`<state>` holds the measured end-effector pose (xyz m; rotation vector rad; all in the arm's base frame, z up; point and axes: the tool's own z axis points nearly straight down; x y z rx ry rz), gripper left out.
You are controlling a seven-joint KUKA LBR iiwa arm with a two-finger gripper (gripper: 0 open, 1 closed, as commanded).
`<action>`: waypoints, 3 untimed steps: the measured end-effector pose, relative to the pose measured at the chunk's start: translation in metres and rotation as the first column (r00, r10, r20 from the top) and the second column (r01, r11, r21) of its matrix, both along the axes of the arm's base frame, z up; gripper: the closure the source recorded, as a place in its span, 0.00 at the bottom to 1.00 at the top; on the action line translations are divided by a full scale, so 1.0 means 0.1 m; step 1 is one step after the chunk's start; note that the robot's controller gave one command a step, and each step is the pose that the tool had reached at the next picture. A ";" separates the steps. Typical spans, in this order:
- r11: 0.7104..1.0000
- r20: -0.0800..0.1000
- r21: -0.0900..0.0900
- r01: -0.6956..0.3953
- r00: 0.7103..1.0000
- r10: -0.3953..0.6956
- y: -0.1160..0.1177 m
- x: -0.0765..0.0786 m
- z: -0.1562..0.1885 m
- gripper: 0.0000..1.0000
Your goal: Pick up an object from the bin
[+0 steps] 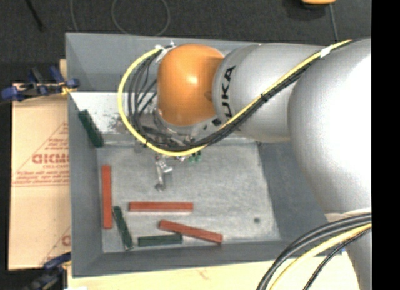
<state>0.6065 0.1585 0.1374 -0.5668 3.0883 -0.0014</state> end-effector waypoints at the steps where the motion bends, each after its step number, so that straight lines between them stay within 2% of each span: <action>1: 0.989 -0.006 0.002 -0.145 0.989 0.145 0.13 -0.81 -0.69 0.00; 2: 0.990 0.000 0.003 -0.140 0.990 0.140 0.13 -0.78 -0.67 1.00; 3: 0.986 0.008 0.003 -0.164 0.986 0.164 0.33 -1.21 0.95 1.00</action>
Offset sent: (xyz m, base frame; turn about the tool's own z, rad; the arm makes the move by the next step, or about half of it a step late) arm -0.0792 0.0128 -0.0674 -0.1452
